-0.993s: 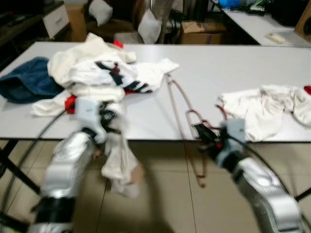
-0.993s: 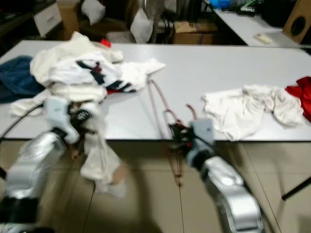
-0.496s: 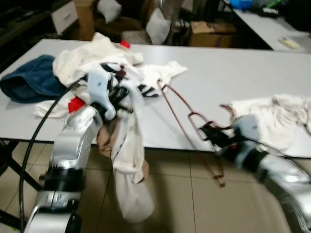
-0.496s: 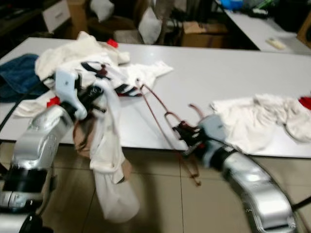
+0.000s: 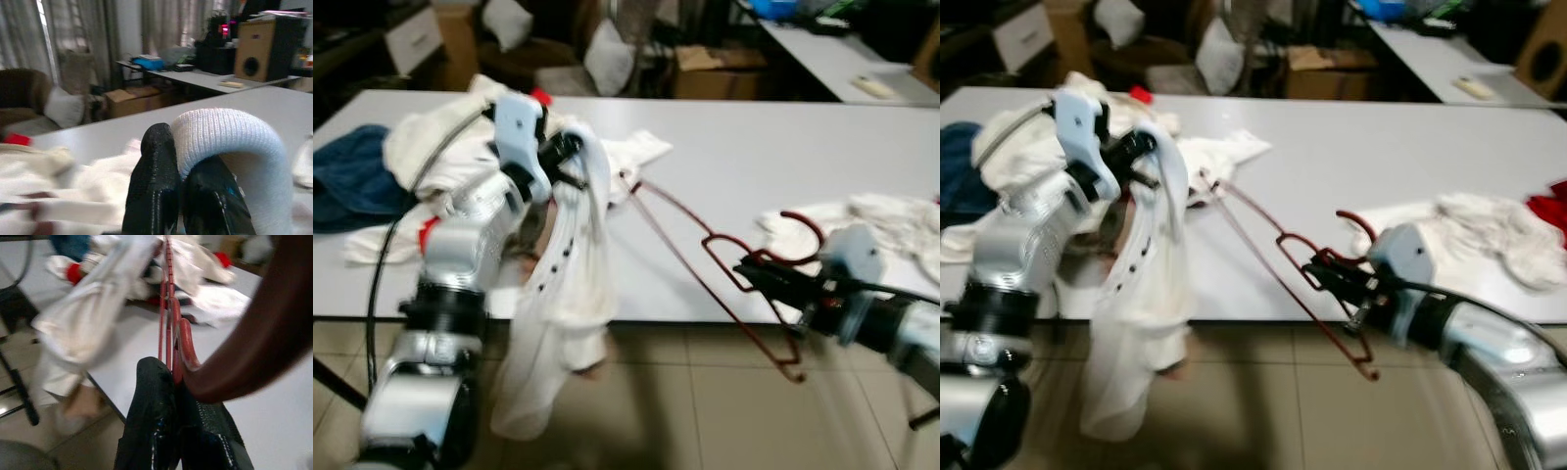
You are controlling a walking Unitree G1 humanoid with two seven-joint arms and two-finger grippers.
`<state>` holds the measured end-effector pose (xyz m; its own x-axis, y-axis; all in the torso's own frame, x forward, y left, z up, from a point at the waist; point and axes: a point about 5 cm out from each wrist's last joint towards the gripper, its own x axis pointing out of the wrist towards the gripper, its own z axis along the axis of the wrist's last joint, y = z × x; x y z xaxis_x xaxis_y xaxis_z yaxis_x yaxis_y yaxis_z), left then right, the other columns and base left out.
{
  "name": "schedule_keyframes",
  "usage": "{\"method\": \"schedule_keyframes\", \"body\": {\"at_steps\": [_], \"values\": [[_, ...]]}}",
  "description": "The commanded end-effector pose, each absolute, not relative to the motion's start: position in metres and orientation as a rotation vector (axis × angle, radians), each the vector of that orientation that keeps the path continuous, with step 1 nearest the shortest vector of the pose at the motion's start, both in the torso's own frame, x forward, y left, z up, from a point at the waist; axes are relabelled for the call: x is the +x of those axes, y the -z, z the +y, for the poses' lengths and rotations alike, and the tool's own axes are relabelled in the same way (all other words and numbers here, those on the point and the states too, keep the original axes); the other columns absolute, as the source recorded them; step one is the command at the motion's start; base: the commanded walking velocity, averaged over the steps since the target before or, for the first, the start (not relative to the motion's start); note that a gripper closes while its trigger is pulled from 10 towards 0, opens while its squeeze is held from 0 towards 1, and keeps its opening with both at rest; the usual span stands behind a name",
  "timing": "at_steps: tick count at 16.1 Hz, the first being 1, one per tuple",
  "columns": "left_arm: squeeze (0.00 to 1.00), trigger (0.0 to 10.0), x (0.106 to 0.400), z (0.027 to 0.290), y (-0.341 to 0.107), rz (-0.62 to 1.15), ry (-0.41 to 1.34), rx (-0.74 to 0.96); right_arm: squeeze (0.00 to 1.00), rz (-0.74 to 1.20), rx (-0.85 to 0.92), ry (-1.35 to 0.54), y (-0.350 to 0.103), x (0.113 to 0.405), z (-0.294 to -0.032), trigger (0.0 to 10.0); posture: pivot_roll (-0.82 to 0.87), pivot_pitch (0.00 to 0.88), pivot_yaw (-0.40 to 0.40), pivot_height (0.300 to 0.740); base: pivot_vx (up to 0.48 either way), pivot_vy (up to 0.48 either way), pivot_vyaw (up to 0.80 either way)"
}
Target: Hang hanger
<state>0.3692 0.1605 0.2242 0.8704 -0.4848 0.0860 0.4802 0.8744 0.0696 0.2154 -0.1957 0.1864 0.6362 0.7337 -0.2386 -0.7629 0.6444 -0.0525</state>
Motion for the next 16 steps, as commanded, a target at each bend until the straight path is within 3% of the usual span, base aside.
{"method": "schedule_keyframes", "body": {"at_steps": [1,5,12,16], "values": [[0.0,10.0,0.375,0.163,-0.231,-0.111,0.502,0.073,0.0,0.225,-0.159,-0.961,-0.196,0.205,-0.196,10.0,-0.1,0.0,-0.01,0.74,0.292,0.0,0.0],[0.0,10.0,0.384,0.15,-0.233,-0.098,0.561,0.106,0.0,0.297,-0.14,-1.07,-0.202,0.19,-0.199,10.0,-0.1,0.0,-0.011,0.74,0.291,0.0,0.0],[0.0,10.0,0.392,0.12,-0.263,-0.182,0.691,0.094,0.0,0.368,-0.19,-1.046,-0.192,0.194,-0.193,10.0,-0.1,0.0,-0.012,0.74,0.292,0.0,0.0],[0.0,10.0,0.384,0.096,-0.277,-0.229,0.827,0.066,0.0,0.33,-0.204,-1.072,-0.187,0.207,-0.168,10.0,-0.09,0.0,-0.017,0.74,0.291,0.0,0.0]]}}
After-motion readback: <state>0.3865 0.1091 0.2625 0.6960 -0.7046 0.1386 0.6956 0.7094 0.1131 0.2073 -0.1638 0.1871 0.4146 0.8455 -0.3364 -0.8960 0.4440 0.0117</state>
